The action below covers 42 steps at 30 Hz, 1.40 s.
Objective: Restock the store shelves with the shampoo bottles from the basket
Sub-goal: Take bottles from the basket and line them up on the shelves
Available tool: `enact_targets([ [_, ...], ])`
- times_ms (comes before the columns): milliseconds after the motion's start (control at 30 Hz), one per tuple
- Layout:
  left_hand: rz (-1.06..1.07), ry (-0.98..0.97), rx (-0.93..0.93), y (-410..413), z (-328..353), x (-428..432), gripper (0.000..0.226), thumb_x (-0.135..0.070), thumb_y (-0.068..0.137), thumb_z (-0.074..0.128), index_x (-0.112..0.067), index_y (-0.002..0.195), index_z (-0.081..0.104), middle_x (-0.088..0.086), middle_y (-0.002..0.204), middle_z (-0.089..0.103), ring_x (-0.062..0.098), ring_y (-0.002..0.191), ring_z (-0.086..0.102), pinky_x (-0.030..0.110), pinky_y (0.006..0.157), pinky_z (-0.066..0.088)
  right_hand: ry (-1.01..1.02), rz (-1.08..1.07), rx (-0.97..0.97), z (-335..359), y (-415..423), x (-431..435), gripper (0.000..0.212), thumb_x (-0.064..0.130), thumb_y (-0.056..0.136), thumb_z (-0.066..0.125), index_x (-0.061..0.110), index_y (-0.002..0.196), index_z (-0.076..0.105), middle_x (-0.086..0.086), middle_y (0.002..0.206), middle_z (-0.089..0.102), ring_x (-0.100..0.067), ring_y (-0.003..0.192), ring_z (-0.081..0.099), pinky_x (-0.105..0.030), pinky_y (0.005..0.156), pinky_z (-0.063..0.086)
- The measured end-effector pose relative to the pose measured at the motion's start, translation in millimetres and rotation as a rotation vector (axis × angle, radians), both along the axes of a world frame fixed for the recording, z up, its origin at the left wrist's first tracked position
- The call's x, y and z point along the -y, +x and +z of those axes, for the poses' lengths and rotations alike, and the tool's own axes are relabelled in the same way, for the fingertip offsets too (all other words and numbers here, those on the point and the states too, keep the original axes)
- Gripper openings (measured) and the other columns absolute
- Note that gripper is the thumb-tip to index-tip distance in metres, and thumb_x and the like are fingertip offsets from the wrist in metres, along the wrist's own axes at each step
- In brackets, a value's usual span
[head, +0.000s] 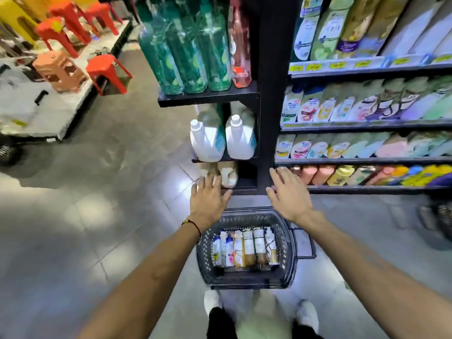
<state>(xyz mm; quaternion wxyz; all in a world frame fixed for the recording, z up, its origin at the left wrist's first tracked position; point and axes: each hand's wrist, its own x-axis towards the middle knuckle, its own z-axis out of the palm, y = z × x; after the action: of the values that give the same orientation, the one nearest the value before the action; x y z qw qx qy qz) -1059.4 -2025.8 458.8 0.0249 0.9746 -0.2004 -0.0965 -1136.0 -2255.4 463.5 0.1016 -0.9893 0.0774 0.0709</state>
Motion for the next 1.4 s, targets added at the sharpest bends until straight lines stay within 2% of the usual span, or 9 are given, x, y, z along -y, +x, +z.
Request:
enact_targets([
  [267,-0.02,-0.059,-0.265,23,-113,-106,0.062,-0.055,0.103,0.036,-0.018,0.152,0.037,0.004,0.156,0.042,0.03,0.143,0.035,0.046,0.114,0.03,0.02,-0.094,-0.172,-99,0,-80,0.059,0.036,0.106,0.04,0.012,0.159,0.028,-0.011,0.16,0.036,-0.029,0.152,0.026,-0.043,0.118,0.029],
  [533,0.069,-0.016,-0.438,12,-220,-161,0.057,-0.051,0.105,0.039,-0.015,0.149,0.04,0.007,0.151,0.046,0.031,0.138,0.041,0.044,0.111,0.038,0.057,-0.106,-0.33,-215,-9,-122,0.062,0.039,0.105,0.039,0.013,0.16,0.027,-0.01,0.165,0.03,-0.028,0.154,0.023,-0.044,0.124,0.024],
  [767,0.255,-0.001,-0.57,4,-365,-186,0.073,-0.052,0.105,0.038,-0.012,0.161,0.015,0.011,0.161,0.03,0.035,0.143,0.034,0.051,0.112,0.038,0.129,-0.12,-0.498,-368,-3,-152,0.06,0.035,0.105,0.039,0.015,0.159,0.026,-0.008,0.162,0.031,-0.027,0.149,0.026,-0.048,0.116,0.034],
  [900,0.368,-0.127,-0.627,-2,-451,-184,0.082,-0.049,0.103,0.047,-0.012,0.162,0.004,0.015,0.162,0.025,0.04,0.144,0.034,0.058,0.109,0.04,0.224,-0.17,-0.554,-465,-5,-171,0.056,0.035,0.106,0.039,0.018,0.159,0.028,-0.007,0.16,0.034,-0.03,0.144,0.031,-0.049,0.114,0.033],
  [1000,0.453,-0.213,-0.573,-19,-499,-177,0.091,-0.045,0.1,0.054,-0.012,0.161,-0.005,0.016,0.162,0.024,0.041,0.134,0.047,0.056,0.102,0.049,0.334,-0.263,-0.602,-531,-6,-186,0.054,0.032,0.107,0.041,0.019,0.159,0.032,-0.012,0.158,0.037,-0.036,0.141,0.034,-0.048,0.114,0.034],
  [1067,0.47,-0.283,-0.437,-32,-519,-172,0.092,-0.035,0.099,0.06,-0.008,0.161,-0.001,0.017,0.161,0.026,0.038,0.127,0.051,0.05,0.093,0.052,0.354,-0.282,-0.602,-569,-3,-194,0.056,0.03,0.106,0.045,0.017,0.159,0.032,-0.015,0.155,0.04,-0.037,0.138,0.038,-0.049,0.112,0.037],
  [1200,0.491,-0.392,-0.212,-41,-543,-172,0.085,-0.022,0.096,0.065,-0.007,0.16,0.012,0.014,0.154,0.037,0.022,0.122,0.041,0.044,0.09,0.05,0.329,-0.26,-0.55,-629,12,-205,0.065,0.027,0.102,0.054,0.018,0.16,0.026,-0.013,0.154,0.038,-0.035,0.139,0.033,-0.048,0.108,0.039],
  [1300,0.505,-0.444,-0.174,-42,-551,-175,0.087,-0.022,0.093,0.069,-0.01,0.16,0.015,0.011,0.152,0.041,0.018,0.121,0.043,0.038,0.091,0.049,0.276,-0.174,-0.537,-666,32,-201,0.079,0.036,0.097,0.064,0.017,0.16,0.022,-0.014,0.155,0.031,-0.036,0.142,0.025,-0.049,0.113,0.032],
  [1400,0.532,-0.478,-0.16,-41,-554,-175,0.087,-0.02,0.091,0.072,-0.013,0.159,0.019,0.007,0.15,0.044,0.015,0.122,0.045,0.023,0.093,0.039,0.137,-0.072,-0.589,-694,55,-192,0.088,0.054,0.087,0.071,0.019,0.156,0.028,-0.024,0.157,0.025,-0.044,0.145,0.019,-0.052,0.116,0.025],
])
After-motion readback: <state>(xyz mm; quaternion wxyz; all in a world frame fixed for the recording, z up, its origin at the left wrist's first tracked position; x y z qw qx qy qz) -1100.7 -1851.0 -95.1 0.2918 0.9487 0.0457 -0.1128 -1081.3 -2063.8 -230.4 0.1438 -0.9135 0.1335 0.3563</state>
